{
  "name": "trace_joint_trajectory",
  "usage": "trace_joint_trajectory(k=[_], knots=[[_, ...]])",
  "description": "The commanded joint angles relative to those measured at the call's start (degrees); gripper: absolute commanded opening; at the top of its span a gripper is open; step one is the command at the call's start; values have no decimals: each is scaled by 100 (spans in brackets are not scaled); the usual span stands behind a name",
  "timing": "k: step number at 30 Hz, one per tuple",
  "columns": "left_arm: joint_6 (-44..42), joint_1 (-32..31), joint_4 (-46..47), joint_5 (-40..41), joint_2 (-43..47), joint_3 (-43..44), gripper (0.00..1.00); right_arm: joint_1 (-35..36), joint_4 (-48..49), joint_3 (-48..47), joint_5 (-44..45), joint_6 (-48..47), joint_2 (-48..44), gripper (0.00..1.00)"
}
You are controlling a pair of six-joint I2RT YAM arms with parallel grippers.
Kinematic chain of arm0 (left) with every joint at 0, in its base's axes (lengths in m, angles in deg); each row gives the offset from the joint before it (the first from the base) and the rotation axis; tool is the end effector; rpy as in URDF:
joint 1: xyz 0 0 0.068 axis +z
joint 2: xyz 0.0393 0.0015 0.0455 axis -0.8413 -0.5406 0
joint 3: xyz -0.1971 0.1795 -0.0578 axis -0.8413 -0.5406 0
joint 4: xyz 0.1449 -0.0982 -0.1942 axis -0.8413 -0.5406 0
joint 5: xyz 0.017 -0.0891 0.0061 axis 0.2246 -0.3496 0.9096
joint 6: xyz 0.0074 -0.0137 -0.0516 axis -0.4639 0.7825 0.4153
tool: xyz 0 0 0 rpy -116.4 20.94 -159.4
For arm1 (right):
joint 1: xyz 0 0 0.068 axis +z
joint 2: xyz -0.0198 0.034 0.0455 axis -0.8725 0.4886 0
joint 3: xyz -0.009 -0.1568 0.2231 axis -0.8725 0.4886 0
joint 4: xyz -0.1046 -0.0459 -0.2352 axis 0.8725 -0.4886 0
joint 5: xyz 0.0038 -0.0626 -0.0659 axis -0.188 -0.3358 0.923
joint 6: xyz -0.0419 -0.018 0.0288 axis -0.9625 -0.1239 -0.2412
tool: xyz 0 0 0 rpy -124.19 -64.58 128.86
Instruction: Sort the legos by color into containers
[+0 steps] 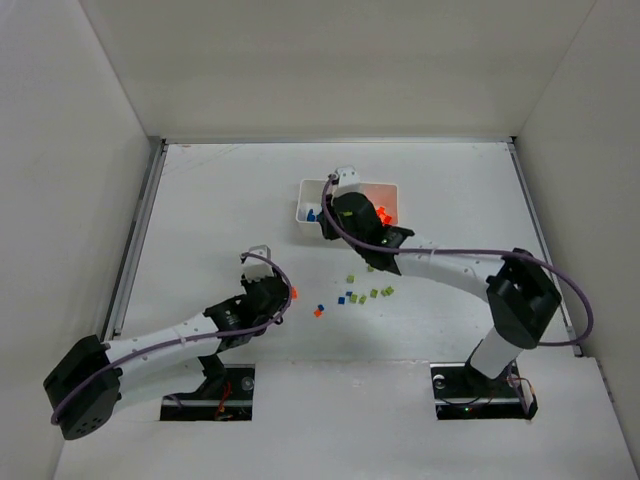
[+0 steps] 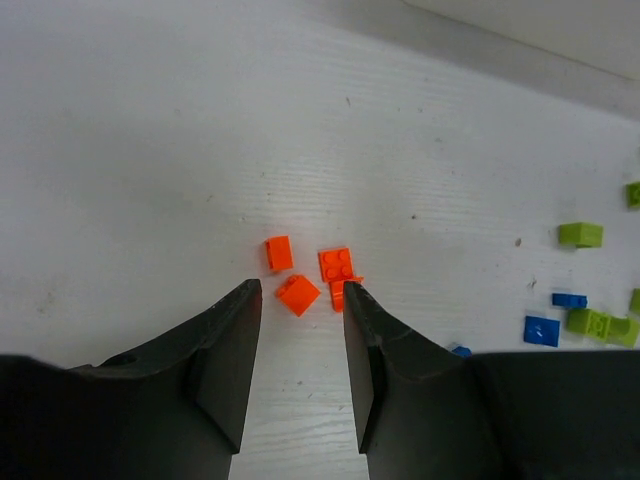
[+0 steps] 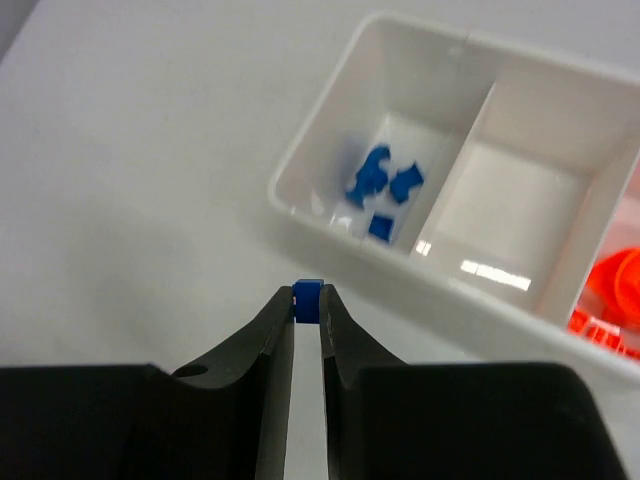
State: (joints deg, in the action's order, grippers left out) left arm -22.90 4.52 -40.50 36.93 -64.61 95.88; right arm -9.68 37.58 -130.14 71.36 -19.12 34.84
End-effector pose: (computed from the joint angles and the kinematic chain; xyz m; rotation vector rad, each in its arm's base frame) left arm 0.1261 -0.1321 0.1816 -0.1710 2.0574 -0.3765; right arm 0.2432 0.2817 0.2637 -0.3073 1.9756 0.4592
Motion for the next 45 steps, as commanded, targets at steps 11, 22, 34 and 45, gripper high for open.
trace_joint_trajectory(k=[11, 22, 34, 45], knots=[[391, -231, 215, 574, -771, -101, 32, -655, 520, -1266, -628, 172, 1182, 49], [285, -266, 550, 380, -1368, 66, 31, -480, 591, -132, -461, 172, 207, 48], [250, -354, 533, 371, -1993, 330, 17, -383, 740, 1019, -338, 269, -681, 48], [198, -723, -654, 749, -1141, 1199, 10, -313, 740, 2267, 57, 567, -1858, 49]])
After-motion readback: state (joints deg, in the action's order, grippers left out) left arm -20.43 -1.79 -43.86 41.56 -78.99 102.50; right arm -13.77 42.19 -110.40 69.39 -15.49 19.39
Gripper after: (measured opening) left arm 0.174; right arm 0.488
